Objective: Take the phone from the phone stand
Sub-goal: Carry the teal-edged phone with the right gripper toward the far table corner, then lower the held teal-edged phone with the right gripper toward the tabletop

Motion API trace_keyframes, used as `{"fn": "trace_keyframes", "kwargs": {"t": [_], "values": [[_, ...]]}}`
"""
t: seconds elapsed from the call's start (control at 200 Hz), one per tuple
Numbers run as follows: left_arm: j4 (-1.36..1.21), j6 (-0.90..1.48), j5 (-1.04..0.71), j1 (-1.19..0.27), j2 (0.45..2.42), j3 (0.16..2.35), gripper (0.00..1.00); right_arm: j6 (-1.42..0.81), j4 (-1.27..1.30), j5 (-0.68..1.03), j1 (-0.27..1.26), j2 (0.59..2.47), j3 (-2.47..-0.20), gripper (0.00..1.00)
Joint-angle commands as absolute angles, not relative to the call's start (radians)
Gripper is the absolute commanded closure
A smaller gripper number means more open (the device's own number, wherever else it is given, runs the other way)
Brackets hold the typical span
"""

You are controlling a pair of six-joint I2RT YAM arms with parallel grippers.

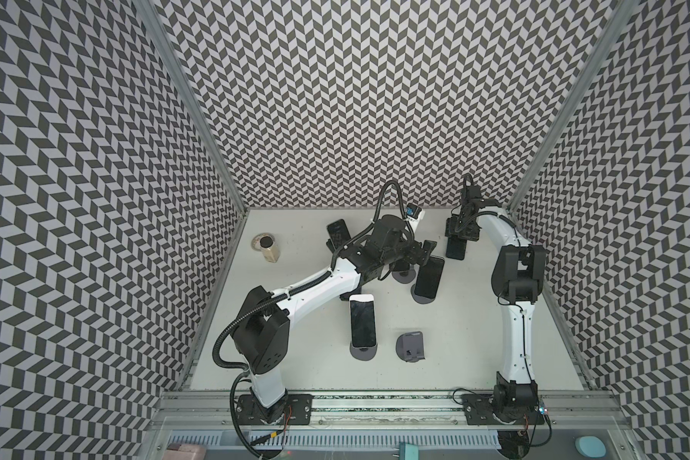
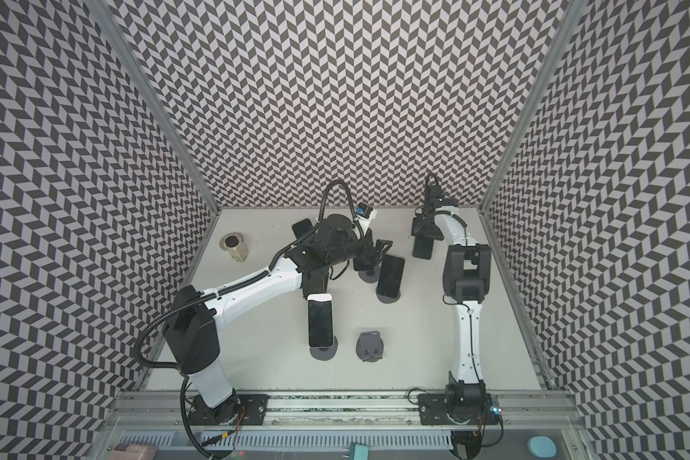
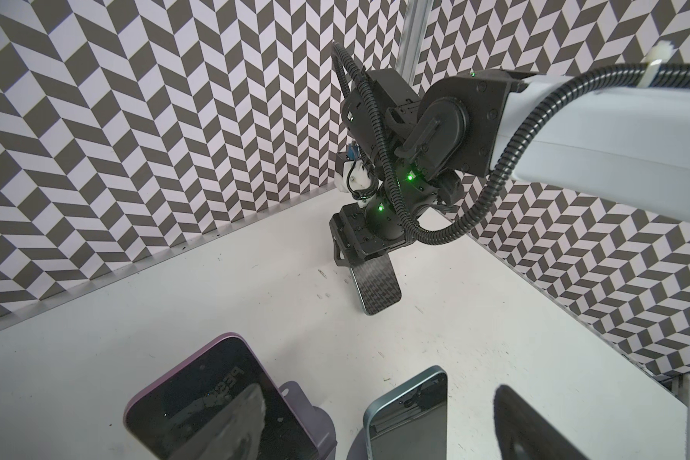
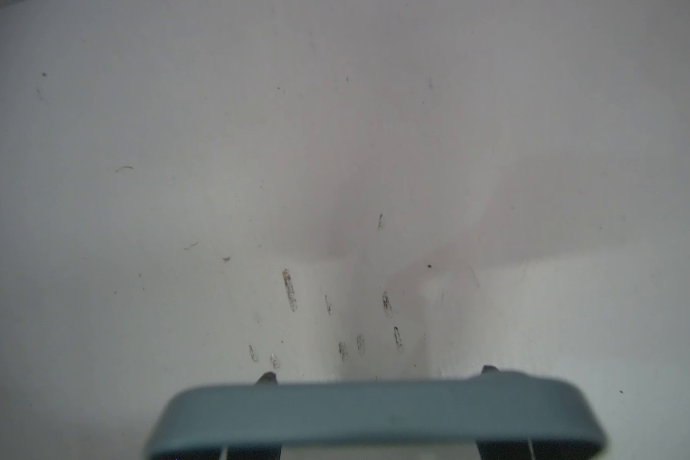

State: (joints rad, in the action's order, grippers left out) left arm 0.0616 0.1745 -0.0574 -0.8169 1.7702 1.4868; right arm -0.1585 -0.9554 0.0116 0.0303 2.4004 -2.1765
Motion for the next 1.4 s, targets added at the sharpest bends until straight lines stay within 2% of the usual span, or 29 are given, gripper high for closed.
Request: {"fn": "trace_keyframes", "kwargs": {"t": [0.0, 0.511, 0.851, 1.397], "values": [[0.054, 0.186, -0.081, -0.807, 1.787, 1.499, 0.10, -0.163, -0.908, 0.001, 0.051, 2.417, -2.223, 0.53], [0.058, 0.195, -0.113, -0.789, 1.793, 1.486, 0.11, -0.161, -0.910, -0.059, 0.087, 2.541, -2.363, 0.53], [0.060, 0.197, -0.119, -0.783, 1.797, 1.484, 0.10, -0.122, -0.947, -0.137, 0.091, 2.580, -2.367, 0.51], [0.066, 0.213, -0.121, -0.778, 1.782, 1.462, 0.10, -0.113, -0.938, -0.144, 0.081, 2.609, -2.326, 0.47]]}}
